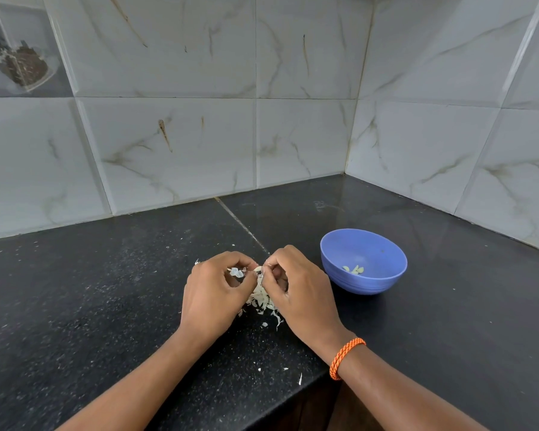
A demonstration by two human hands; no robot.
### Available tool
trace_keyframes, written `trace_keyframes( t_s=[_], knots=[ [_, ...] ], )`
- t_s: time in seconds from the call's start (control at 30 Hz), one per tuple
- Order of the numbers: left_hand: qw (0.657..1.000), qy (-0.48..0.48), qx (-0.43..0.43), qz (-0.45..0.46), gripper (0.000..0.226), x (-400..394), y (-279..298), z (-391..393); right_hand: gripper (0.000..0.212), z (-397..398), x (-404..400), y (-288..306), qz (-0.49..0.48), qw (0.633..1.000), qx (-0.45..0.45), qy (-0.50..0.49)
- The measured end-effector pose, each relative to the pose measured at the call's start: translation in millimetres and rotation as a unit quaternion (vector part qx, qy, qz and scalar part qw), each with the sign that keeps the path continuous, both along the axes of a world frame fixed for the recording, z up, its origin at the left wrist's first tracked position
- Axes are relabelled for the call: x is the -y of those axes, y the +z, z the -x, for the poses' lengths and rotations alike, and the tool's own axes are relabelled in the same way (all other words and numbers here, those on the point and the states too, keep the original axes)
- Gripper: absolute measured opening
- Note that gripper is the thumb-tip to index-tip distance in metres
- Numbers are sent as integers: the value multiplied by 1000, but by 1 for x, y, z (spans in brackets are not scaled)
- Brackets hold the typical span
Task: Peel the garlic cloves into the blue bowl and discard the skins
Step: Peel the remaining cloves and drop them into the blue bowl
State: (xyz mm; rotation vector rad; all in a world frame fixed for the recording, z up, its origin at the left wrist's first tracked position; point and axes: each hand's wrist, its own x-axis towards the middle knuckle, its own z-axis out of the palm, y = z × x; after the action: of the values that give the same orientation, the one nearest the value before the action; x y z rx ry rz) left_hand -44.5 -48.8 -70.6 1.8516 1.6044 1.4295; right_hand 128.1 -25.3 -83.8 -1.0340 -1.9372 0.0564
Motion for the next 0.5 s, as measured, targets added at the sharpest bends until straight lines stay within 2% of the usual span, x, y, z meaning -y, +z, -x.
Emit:
trace_keyframes(
  t_s=[0.27, 0.5],
  knots=[
    [1000, 18, 12, -3, 20, 1, 1, 1, 11, 1, 3, 0, -37, 998, 34, -22],
    [999, 33, 1, -6, 22, 3, 4, 1, 7, 0, 4, -1, -29, 998, 48, -18]
  ],
)
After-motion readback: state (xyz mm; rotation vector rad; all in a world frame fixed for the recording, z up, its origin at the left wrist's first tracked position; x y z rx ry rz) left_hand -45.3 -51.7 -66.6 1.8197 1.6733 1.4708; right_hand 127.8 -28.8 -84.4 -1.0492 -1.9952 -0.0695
